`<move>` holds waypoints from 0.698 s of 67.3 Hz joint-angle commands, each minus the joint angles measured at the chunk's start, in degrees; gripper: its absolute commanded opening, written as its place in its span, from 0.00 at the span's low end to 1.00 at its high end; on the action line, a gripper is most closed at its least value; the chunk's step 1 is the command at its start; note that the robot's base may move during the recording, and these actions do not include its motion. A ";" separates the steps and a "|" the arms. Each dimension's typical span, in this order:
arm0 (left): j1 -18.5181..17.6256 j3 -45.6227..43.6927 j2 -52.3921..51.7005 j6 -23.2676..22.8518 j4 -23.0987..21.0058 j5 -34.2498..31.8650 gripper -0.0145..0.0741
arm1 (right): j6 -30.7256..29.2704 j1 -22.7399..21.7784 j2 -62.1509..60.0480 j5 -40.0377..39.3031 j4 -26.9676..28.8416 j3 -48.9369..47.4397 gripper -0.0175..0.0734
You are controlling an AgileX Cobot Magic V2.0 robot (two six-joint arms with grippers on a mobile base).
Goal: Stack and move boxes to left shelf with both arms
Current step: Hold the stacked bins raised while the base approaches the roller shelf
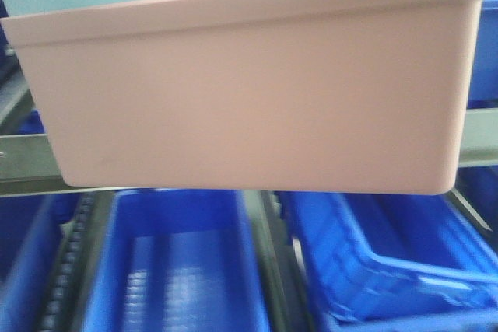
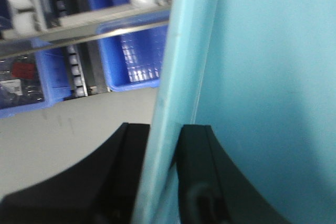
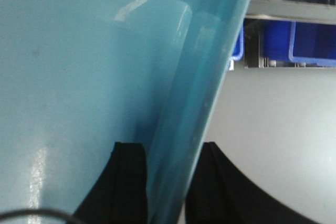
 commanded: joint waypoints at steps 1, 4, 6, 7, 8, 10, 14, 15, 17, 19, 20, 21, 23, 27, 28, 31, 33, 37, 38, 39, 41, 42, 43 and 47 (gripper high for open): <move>-3.24 -2.75 -2.79 -0.16 -8.59 -12.01 0.16 | 2.00 1.96 -2.10 -14.00 4.38 -2.61 0.25; -3.24 -2.75 -2.79 -0.16 -8.59 -12.01 0.16 | 2.00 1.96 -2.10 -14.00 4.38 -2.61 0.25; -3.24 -2.75 -2.79 -0.16 -8.59 -12.01 0.16 | 2.00 1.96 -2.10 -14.00 4.38 -2.61 0.25; -3.24 -2.75 -2.79 -0.16 -8.59 -12.01 0.16 | 2.00 1.96 -2.10 -14.00 4.38 -2.61 0.25; -3.24 -2.75 -2.79 -0.16 -8.59 -12.01 0.16 | 2.00 1.96 -2.10 -14.00 4.38 -2.61 0.25; -3.24 -2.75 -2.79 -0.16 -8.59 -12.01 0.16 | 2.00 1.96 -2.10 -14.00 4.38 -2.61 0.25; -3.24 -2.75 -2.79 -0.16 -8.59 -12.01 0.16 | 2.00 1.96 -2.10 -14.00 4.38 -2.61 0.25; -3.24 -2.75 -2.79 -0.16 -8.59 -12.01 0.16 | 2.00 1.96 -2.10 -14.00 4.38 -2.61 0.25; -3.24 -2.75 -2.79 -0.16 -8.59 -12.01 0.16 | 2.00 1.96 -2.10 -14.00 4.38 -2.61 0.25; -3.24 -2.75 -2.79 -0.16 -8.59 -12.01 0.16 | 2.00 1.96 -2.10 -14.00 4.38 -2.61 0.25; -3.24 -2.75 -2.79 -0.16 -8.59 -12.01 0.16 | 2.00 1.96 -2.10 -14.00 4.38 -2.61 0.25; -3.24 -2.75 -2.79 -0.16 -8.59 -12.01 0.16 | 2.00 1.96 -2.10 -14.00 4.38 -2.61 0.25; -3.24 -2.75 -2.79 -0.16 -8.59 -12.01 0.16 | 2.00 1.96 -2.10 -14.00 4.38 -2.61 0.25; -3.24 -2.75 -2.79 -0.16 -8.59 -12.01 0.16 | 2.00 1.96 -2.10 -14.00 4.38 -2.61 0.25; -3.24 -2.75 -2.79 -0.16 -8.59 -12.01 0.16 | 2.00 1.96 -2.10 -14.00 4.38 -2.61 0.25; -3.24 -2.75 -2.79 -0.16 -8.59 -12.01 0.16 | 2.00 1.96 -2.10 -14.00 4.38 -2.61 0.25; -3.24 -2.75 -2.79 -0.16 -8.59 -12.01 0.16 | 2.00 1.96 -2.10 -14.00 4.38 -2.61 0.25; -3.24 -2.75 -2.79 -0.16 -8.59 -12.01 0.16 | 2.00 1.96 -2.10 -14.00 4.38 -2.61 0.25; -3.24 -2.75 -2.79 -0.16 -8.59 -12.01 0.16 | 2.00 1.96 -2.10 -14.00 4.38 -2.61 0.25; -3.24 -2.75 -2.79 -0.16 -8.59 -12.01 0.16 | 2.00 1.96 -2.10 -14.00 4.38 -2.61 0.25; -3.24 -2.75 -2.79 -0.16 -8.59 -12.01 0.16 | 2.00 1.96 -2.10 -14.00 4.38 -2.61 0.25; -3.24 -2.75 -2.79 -0.16 -8.59 -12.01 0.16 | 2.00 1.96 -2.10 -14.00 4.38 -2.61 0.25; -3.24 -2.75 -2.79 -0.16 -8.59 -12.01 0.16 | 2.00 1.96 -2.10 -14.00 4.38 -2.61 0.25; -3.24 -2.75 -2.79 -0.16 -8.59 -12.01 0.16 | 2.00 1.96 -2.10 -14.00 4.38 -2.61 0.25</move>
